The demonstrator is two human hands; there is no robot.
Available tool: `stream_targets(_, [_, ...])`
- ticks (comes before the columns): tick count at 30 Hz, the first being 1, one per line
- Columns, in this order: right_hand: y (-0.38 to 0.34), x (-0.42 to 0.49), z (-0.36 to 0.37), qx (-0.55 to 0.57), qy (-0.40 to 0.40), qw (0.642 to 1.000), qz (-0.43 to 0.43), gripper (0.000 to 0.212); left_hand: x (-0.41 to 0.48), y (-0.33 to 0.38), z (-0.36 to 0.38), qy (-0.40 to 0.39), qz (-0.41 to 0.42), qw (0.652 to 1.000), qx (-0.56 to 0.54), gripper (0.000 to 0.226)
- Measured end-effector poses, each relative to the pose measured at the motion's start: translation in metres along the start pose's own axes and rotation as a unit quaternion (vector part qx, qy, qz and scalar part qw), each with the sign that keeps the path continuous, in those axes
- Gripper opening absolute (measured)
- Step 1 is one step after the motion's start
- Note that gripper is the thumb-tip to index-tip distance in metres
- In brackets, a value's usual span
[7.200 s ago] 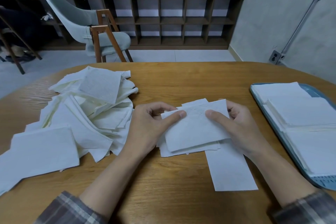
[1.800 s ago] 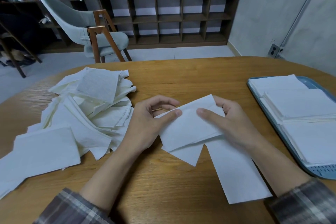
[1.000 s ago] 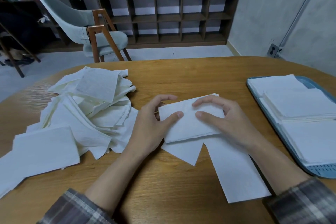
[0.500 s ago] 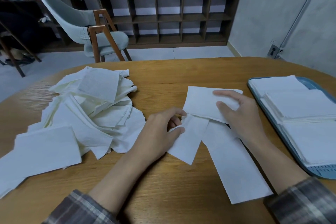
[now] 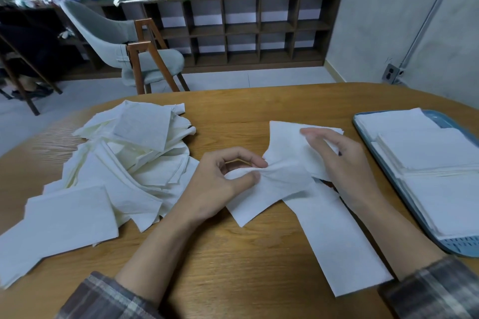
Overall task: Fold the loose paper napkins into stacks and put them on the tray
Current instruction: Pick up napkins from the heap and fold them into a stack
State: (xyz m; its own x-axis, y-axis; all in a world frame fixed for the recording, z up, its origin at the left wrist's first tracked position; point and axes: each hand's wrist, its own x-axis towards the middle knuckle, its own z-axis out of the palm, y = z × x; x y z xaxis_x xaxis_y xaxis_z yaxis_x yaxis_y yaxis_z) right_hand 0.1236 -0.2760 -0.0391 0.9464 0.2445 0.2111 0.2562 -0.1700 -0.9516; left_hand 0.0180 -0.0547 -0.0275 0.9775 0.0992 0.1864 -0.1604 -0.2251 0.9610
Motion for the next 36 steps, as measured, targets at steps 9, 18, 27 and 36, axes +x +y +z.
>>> stream_targets(9, [-0.015, -0.016, 0.009, 0.06, -0.151, 0.986, 0.048, 0.014, -0.001, 0.001, 0.004, 0.025, -0.015, 0.999, -0.016, 0.023])
stream_targets(18, [-0.015, -0.014, 0.006, 0.102, -0.163, 0.974, 0.121, 0.029, 0.001, -0.004, 0.002, 0.024, 0.01, 0.999, -0.022, 0.034])
stream_targets(27, [-0.016, -0.016, 0.006, 0.12, -0.182, 0.963, 0.157, 0.032, -0.001, -0.006, 0.004, -0.024, 0.005, 1.0, 0.017, 0.019])
stream_targets(36, [-0.017, -0.015, 0.009, 0.073, -0.2, 0.971, 0.107, 0.019, 0.002, -0.012, 0.007, 0.062, 0.021, 0.995, 0.068, 0.013])
